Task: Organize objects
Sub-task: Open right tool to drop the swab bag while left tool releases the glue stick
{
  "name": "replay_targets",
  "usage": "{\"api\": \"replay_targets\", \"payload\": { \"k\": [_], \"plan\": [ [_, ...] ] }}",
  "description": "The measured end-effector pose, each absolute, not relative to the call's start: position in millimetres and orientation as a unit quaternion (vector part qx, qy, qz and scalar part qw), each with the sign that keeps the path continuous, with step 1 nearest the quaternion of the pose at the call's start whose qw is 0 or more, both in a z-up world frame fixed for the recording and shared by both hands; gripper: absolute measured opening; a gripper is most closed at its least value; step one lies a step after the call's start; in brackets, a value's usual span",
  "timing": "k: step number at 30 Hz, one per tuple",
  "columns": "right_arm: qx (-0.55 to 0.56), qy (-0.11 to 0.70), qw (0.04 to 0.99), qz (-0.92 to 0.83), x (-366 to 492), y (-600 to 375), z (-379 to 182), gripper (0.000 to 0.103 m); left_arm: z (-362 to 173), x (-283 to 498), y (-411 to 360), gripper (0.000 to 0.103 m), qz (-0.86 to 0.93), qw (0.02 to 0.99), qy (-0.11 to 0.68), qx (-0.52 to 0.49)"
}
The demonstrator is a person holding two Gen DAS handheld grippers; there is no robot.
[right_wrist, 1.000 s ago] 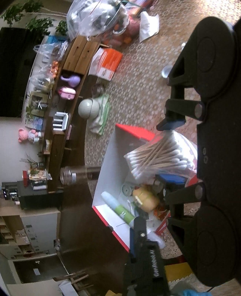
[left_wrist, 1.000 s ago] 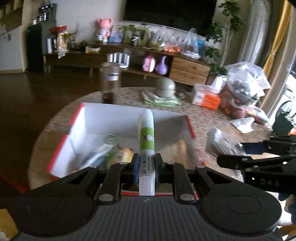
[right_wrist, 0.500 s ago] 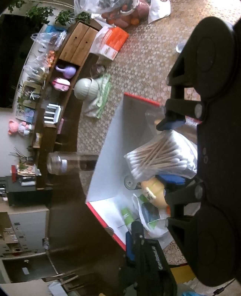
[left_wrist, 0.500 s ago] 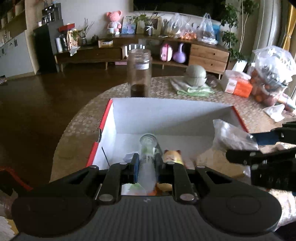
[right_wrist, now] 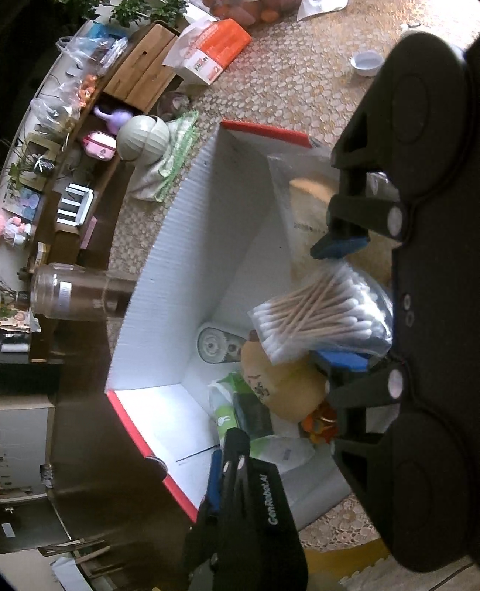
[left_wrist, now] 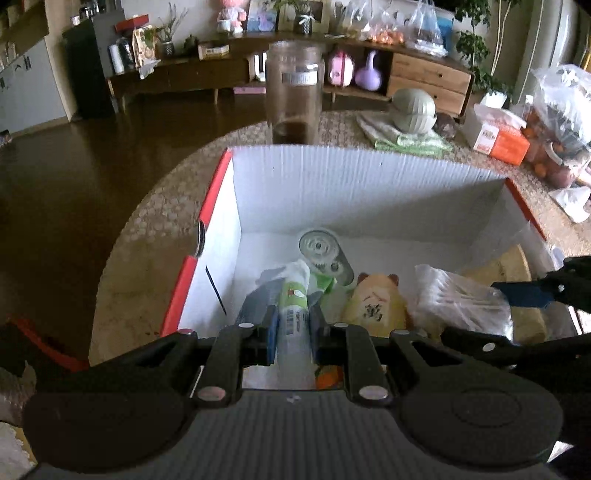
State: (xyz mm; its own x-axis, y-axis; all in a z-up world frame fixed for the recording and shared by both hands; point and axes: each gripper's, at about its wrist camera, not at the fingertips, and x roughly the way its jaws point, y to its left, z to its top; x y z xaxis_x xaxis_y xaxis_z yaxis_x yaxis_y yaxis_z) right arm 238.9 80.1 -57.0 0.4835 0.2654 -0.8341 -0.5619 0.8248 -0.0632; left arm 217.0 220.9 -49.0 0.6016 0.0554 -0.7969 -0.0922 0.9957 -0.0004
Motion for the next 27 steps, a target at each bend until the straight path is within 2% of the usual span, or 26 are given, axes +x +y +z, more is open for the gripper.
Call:
{"api": "replay_targets", "payload": {
  "k": [5,11,14,15,16,18,27],
  "plan": [
    [-0.169,0.446,0.842,0.252,234.4,80.8,-56.5,0.061,-53.6,217.0,220.9,0.016,0.045,0.889,0.455,-0.027],
    [-0.167,0.444,0.841,0.259,228.6,76.3,-51.1,0.063,-54.5,212.8,217.3,0.017,0.058,0.887,0.457,-0.026],
    [-0.163,0.442,0.842,0.262,224.5,71.0,-46.1,0.063,-50.8,209.7,217.5,0.028,0.061,0.887,0.457,-0.039],
    [-0.161,0.441,0.843,0.263,223.3,69.1,-44.0,0.063,-48.7,208.2,217.1,0.038,0.062,0.887,0.455,-0.041],
    [-0.158,0.439,0.844,0.264,221.8,66.7,-41.6,0.064,-46.7,206.8,216.3,0.059,0.064,0.888,0.454,-0.040],
    [-0.152,0.434,0.846,0.268,218.0,61.3,-36.2,0.069,-40.3,201.1,213.1,0.077,0.069,0.893,0.443,-0.037],
    [-0.128,0.414,0.856,0.281,201.2,34.8,-9.5,0.074,-19.3,185.1,194.2,0.077,0.056,0.900,0.430,-0.033]
  ]
}}
